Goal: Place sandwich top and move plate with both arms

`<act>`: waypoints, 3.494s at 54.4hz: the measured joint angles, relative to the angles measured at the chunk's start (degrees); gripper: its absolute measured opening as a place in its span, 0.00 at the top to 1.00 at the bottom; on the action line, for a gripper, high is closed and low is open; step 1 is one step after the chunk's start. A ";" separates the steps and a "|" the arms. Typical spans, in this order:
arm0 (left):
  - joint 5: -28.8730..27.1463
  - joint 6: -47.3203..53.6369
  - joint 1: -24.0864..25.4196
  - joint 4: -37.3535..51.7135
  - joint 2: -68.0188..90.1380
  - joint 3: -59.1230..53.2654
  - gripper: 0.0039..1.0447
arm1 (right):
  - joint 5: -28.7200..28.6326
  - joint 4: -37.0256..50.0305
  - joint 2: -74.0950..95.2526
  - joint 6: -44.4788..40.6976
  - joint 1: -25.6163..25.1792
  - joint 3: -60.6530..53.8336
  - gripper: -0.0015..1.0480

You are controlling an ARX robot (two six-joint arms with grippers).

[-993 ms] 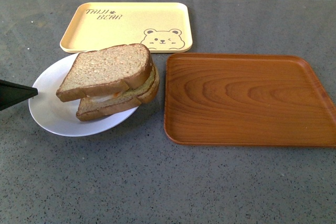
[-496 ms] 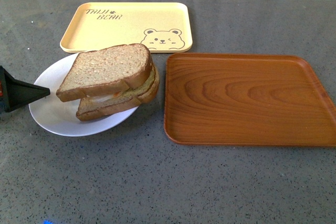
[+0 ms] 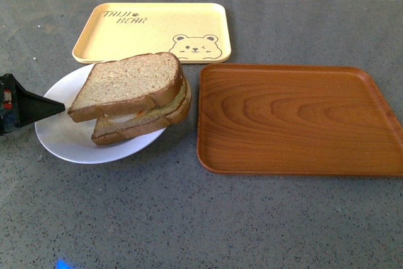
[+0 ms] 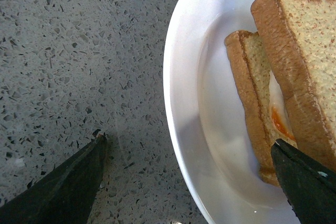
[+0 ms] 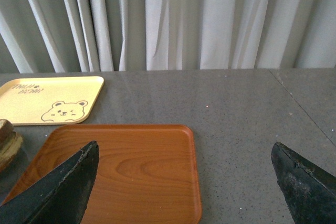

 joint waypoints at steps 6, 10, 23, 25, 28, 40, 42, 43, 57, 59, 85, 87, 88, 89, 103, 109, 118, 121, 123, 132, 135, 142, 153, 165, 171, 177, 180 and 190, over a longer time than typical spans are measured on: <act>-0.17 -0.44 -0.33 -1.22 0.63 0.48 0.34 | -0.02 0.00 0.00 0.00 0.00 0.00 0.09; -0.31 -0.74 -0.59 -1.84 0.87 0.68 0.45 | 0.00 0.00 0.00 0.00 0.00 0.00 0.09; 1.70 -5.11 -0.68 -2.01 1.64 0.92 0.85 | -0.02 0.00 0.00 0.00 0.00 0.00 0.09; 2.38 -6.62 -0.61 -1.90 1.64 0.96 0.90 | 0.00 0.00 0.00 0.00 0.00 0.00 0.09; 3.54 -8.35 -0.39 -1.70 1.66 1.01 0.94 | 0.02 0.00 0.00 0.00 0.00 0.00 0.09; 5.31 -12.15 -0.11 -0.92 1.64 1.16 0.97 | 0.00 0.00 0.00 0.00 0.00 0.00 0.09; 5.53 -12.61 -0.07 -0.92 1.64 1.16 0.97 | 0.00 0.00 0.00 0.00 0.00 0.00 0.09; 5.60 -12.76 -0.04 -0.92 1.64 1.16 0.97 | 0.00 0.00 0.00 0.00 0.00 0.00 0.09; 7.56 -18.27 0.59 0.24 0.85 1.14 0.98 | 0.00 0.00 0.00 0.00 0.00 0.00 0.09; 7.65 -18.88 0.59 0.24 0.63 1.14 0.98 | 0.00 0.00 0.00 0.00 0.00 0.00 0.09; 7.32 -26.64 0.24 3.13 -2.56 1.53 0.98 | 0.00 0.00 0.00 0.00 0.00 0.00 0.09; 6.93 -27.54 0.00 3.13 -2.69 1.92 0.98 | 0.00 0.00 0.00 0.00 0.00 0.00 0.09; 6.73 -28.17 -0.15 3.13 -2.69 2.23 0.98 | 0.00 0.00 0.00 0.00 0.00 0.00 0.09; 6.62 -28.52 -0.26 3.13 -2.69 2.43 0.98 | 0.00 0.00 0.00 0.00 0.00 0.00 0.09; 6.19 -31.87 -1.31 2.01 -2.69 4.13 0.98 | 0.00 0.00 0.00 0.00 0.00 0.00 0.09; 6.10 -32.98 -1.49 1.64 -2.67 5.38 0.98 | 0.00 0.00 0.00 0.00 0.00 0.00 0.09; 4.87 -35.10 -2.23 -0.35 -2.29 10.69 0.98 | 0.00 0.00 0.00 0.00 0.00 0.00 0.09; 4.57 -35.71 -2.86 -1.62 -1.84 13.14 0.98 | 0.00 0.00 0.00 0.00 0.00 0.00 0.09; 4.22 -36.06 -3.41 -2.60 -1.22 15.02 0.98 | 0.00 0.00 0.00 0.00 0.00 0.00 0.09; 3.15 -38.66 -5.73 -4.07 2.34 22.34 0.98 | 0.00 0.00 0.00 0.00 0.00 0.00 0.09; 2.97 -39.50 -6.38 -4.39 3.72 24.63 0.98 | 0.00 0.00 0.00 0.00 0.00 0.00 0.09; 1.99 -41.51 -8.39 -6.99 8.61 32.39 0.98 | 0.00 0.00 0.00 0.00 0.00 0.00 0.09; 1.49 -42.73 -9.99 -10.93 14.51 42.56 0.98 | -0.02 0.00 0.00 0.00 0.00 0.00 0.09; 1.01 -43.01 -9.84 -15.67 19.98 53.44 0.98 | 0.00 0.00 0.00 0.00 0.00 0.00 0.09; 0.87 -42.73 -9.31 -17.99 22.08 56.92 0.98 | 0.00 0.00 0.00 0.00 0.00 0.00 0.09; 0.63 -42.23 -8.74 -19.82 24.09 59.58 0.98 | 0.00 0.00 0.00 -0.02 0.00 0.00 0.09; 0.46 -42.05 -8.52 -20.33 24.74 60.35 0.98 | 0.00 0.00 0.00 0.00 0.00 0.00 0.09; 0.57 -40.79 -7.72 -23.45 27.71 64.26 0.98 | 0.00 0.00 0.00 0.00 0.00 0.00 0.09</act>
